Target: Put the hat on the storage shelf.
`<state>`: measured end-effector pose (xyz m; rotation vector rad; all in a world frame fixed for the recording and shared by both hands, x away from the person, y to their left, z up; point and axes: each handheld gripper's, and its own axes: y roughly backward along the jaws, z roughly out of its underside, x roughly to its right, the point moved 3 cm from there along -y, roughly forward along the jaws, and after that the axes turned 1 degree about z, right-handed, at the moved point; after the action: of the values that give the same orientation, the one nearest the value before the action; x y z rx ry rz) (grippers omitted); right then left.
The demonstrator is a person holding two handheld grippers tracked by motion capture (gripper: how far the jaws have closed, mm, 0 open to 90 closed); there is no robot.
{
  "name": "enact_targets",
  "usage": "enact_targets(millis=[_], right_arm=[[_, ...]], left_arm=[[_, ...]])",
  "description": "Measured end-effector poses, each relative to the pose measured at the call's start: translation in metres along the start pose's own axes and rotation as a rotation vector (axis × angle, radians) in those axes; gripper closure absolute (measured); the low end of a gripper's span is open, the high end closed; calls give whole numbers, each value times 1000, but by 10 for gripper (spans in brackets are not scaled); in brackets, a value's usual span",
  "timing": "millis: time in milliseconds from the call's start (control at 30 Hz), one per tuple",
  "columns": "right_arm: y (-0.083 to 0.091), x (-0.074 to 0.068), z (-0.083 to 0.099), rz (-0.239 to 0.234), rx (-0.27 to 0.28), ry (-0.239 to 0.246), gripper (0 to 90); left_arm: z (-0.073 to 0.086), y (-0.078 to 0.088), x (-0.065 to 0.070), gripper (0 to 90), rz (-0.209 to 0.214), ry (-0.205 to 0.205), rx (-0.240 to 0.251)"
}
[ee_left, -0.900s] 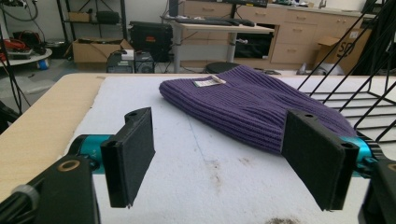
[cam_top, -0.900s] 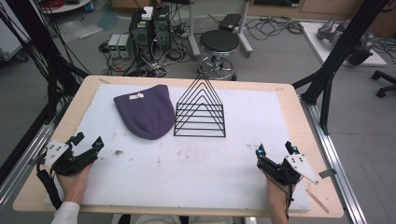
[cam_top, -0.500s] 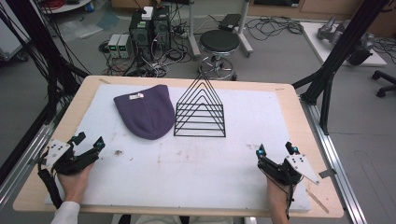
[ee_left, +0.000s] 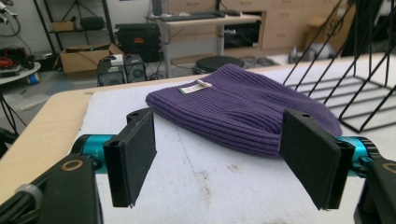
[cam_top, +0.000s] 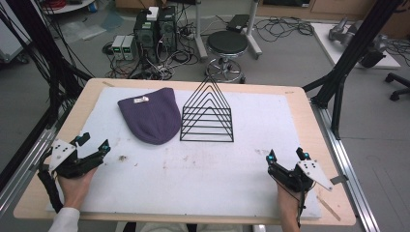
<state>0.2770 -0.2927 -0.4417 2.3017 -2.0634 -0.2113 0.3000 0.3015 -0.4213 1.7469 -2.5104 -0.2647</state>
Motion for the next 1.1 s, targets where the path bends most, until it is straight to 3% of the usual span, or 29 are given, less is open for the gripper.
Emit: enact_targets(millis=[233, 267, 467, 567, 833, 933, 1100], right_arm=[[-4, -5, 1, -23, -16, 33, 52], [-5, -6, 1, -25, -19, 37, 52], [-9, -13, 1, -40, -26, 80, 52], [-11, -15, 2, -51, -36, 70, 52], [-8, -11, 3, -47, -42, 48, 52], [-8, -11, 4, -51, -43, 68, 52], [-9, -12, 5, -60, -51, 83, 52]], left_arm=[[-17, -7, 3, 291, 84, -33, -34], [-24, -11, 2, 292, 113, -32, -41], [-44, -23, 3, 290, 171, -78, -80], [-53, -35, 3, 287, 208, -125, -139], [-53, -57, 5, 278, 279, -189, -212], [-52, -67, 6, 276, 322, -215, -241], [-51, -77, 5, 271, 355, -233, -278]])
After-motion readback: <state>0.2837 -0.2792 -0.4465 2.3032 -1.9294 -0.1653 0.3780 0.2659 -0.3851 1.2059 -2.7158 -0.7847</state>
